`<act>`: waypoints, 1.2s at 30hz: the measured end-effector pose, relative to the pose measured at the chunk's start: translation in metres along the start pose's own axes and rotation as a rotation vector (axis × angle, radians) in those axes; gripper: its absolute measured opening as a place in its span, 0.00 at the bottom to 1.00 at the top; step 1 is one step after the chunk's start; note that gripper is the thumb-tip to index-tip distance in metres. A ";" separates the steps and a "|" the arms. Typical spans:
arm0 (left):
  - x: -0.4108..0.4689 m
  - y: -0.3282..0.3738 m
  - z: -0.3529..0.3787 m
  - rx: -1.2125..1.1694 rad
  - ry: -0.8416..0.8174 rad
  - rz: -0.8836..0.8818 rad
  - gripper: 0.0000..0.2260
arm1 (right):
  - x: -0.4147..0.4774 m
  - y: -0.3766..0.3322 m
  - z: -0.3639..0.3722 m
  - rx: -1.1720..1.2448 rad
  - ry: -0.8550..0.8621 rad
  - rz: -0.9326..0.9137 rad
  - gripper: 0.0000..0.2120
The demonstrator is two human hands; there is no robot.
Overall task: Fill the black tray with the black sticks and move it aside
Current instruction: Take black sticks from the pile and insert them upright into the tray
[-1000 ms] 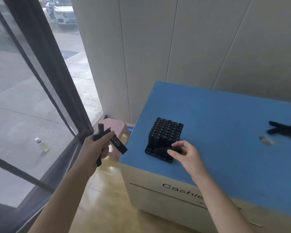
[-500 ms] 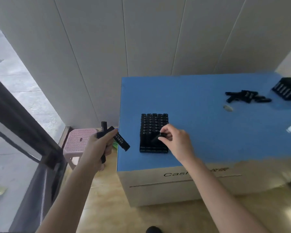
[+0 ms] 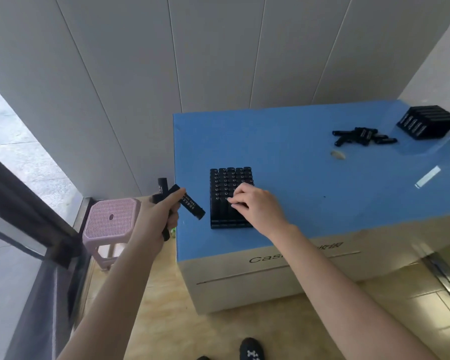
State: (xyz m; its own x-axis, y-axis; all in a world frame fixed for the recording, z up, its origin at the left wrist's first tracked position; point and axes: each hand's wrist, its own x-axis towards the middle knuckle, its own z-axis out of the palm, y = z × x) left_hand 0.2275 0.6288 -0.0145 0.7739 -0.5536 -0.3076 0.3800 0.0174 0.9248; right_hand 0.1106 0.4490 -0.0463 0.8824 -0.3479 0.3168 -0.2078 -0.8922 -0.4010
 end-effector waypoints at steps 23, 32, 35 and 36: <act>0.003 -0.009 0.035 0.127 -0.120 -0.137 0.11 | -0.029 -0.017 -0.018 0.476 0.308 -0.051 0.08; 0.006 -0.008 0.032 0.062 -0.103 -0.264 0.07 | -0.028 0.020 -0.044 0.387 0.123 0.175 0.10; 0.006 -0.009 0.032 0.081 -0.095 -0.272 0.05 | -0.025 0.024 -0.031 0.290 0.060 0.161 0.08; 0.007 -0.009 0.032 0.095 -0.097 -0.263 0.05 | -0.024 0.024 -0.026 0.265 0.073 0.149 0.07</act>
State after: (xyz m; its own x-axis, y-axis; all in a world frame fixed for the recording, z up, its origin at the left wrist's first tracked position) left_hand 0.2133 0.5983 -0.0177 0.6016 -0.6059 -0.5205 0.5081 -0.2126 0.8347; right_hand 0.0737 0.4284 -0.0408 0.8158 -0.4974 0.2952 -0.2064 -0.7271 -0.6547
